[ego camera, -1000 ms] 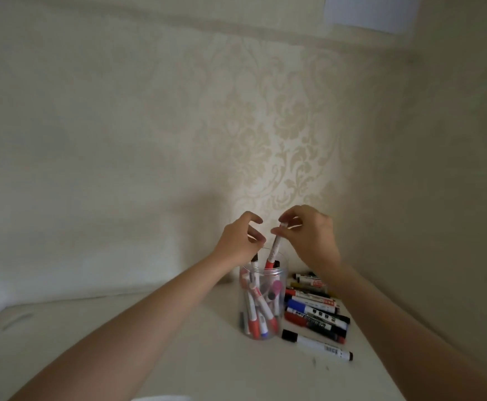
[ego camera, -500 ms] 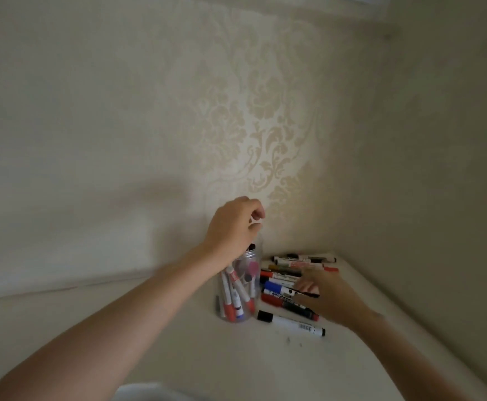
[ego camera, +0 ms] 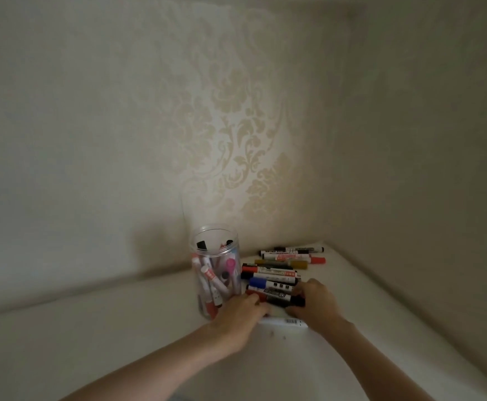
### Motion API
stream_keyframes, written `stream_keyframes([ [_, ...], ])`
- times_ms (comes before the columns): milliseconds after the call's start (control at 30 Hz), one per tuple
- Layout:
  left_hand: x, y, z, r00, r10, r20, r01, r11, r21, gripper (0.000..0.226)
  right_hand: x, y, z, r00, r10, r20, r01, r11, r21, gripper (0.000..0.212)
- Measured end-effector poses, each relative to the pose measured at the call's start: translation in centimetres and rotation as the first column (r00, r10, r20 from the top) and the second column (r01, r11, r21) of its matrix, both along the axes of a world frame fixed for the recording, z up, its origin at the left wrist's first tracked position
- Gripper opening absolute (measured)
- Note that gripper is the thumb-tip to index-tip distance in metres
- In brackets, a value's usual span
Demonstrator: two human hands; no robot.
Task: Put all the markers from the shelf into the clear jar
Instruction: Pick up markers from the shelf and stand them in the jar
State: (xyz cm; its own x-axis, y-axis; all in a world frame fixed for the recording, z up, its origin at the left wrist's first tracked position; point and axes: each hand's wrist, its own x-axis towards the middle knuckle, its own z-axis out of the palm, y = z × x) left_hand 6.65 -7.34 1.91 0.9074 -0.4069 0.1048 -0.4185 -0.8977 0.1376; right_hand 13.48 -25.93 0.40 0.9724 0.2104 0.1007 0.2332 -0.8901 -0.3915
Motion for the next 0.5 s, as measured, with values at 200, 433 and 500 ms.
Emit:
stream_keyframes([
  [200,-0.3,0.3,4.5,0.998,0.023,-0.066,-0.058,0.795,-0.604,0.018,0.0,-1.9,0.7,0.990,0.127,-0.059,-0.134,0.983,-0.127,0.035],
  [433,-1.0,5.2,15.2,0.945,0.223,0.239,0.138,0.391,-0.910,0.019,-2.7,-2.4,0.2,0.996,0.093,0.016,-0.093,0.996,0.010,0.022],
  [500,-0.6,7.3,16.7,0.882,0.334,0.334,0.177,0.421,-0.890,0.017,-3.4,-2.5,0.4,0.998,0.056,0.034,-0.061,0.986,0.153,0.025],
])
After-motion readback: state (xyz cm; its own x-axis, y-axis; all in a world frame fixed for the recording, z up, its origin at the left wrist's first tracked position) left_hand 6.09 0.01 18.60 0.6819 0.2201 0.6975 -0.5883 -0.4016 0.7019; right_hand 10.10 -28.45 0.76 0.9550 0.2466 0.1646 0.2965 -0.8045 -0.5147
